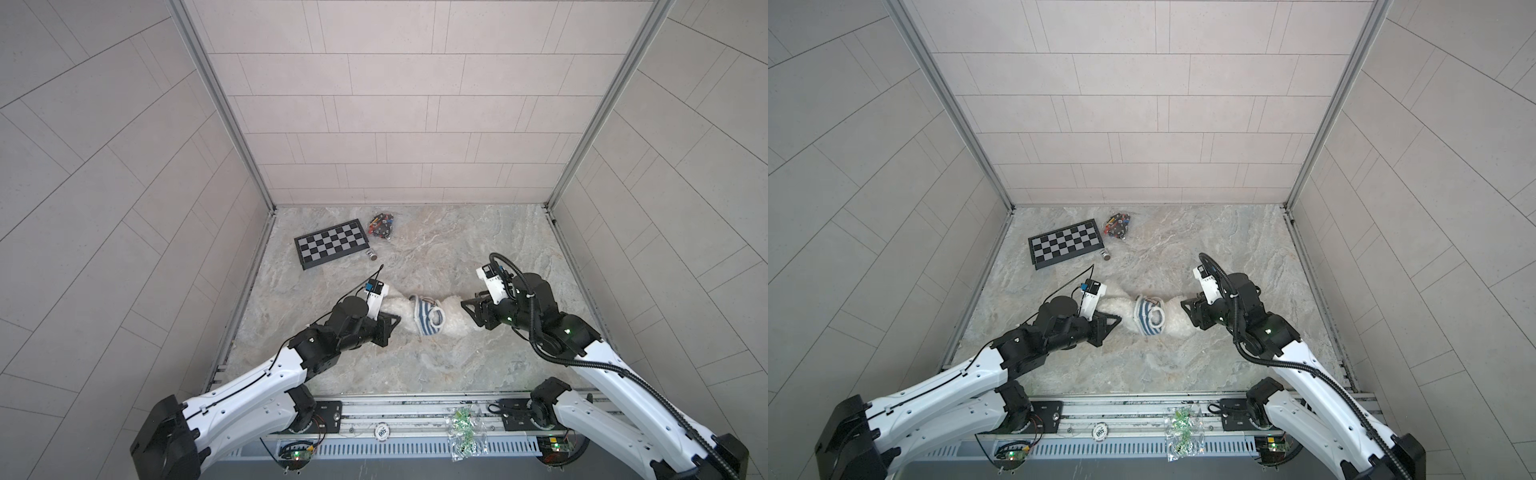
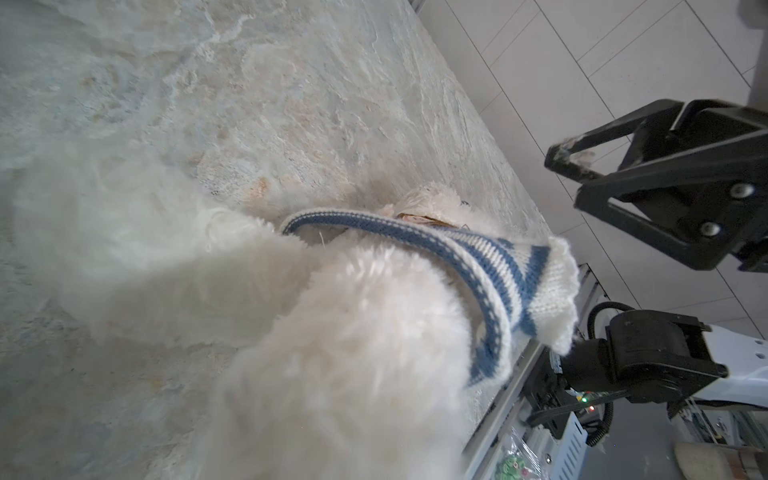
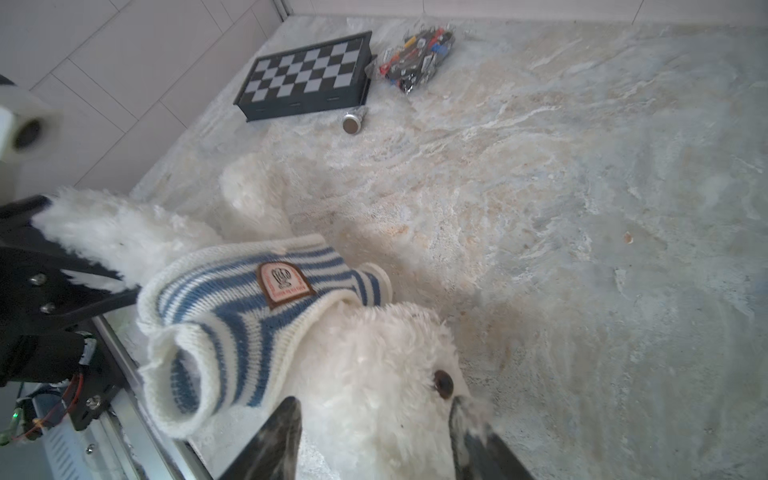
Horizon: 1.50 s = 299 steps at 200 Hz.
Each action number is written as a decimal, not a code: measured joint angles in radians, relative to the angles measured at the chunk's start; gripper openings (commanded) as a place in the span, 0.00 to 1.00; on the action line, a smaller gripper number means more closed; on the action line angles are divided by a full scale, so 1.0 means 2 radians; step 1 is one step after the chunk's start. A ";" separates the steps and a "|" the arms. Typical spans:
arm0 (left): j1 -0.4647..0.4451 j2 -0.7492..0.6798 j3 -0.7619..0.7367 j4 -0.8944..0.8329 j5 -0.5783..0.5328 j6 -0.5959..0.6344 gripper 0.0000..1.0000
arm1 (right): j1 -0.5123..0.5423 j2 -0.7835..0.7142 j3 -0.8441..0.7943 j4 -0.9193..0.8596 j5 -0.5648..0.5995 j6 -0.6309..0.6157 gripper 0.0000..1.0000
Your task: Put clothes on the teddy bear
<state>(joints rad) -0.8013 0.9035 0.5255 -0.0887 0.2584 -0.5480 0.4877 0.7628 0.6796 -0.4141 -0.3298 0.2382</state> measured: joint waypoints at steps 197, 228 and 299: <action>0.138 0.125 0.103 -0.184 0.163 -0.055 0.00 | 0.158 0.162 -0.009 0.056 0.109 -0.074 0.61; 0.158 0.163 0.120 -0.175 0.177 -0.034 0.09 | 0.118 0.211 -0.008 0.086 0.094 -0.075 0.48; 0.167 0.194 0.154 -0.136 0.143 0.024 0.60 | 0.078 0.284 0.021 0.118 0.085 -0.082 0.35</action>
<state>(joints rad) -0.4679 1.2911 0.8337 -0.3607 0.5453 -0.5007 0.6437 1.3312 0.7223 -0.1783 -0.1600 0.0750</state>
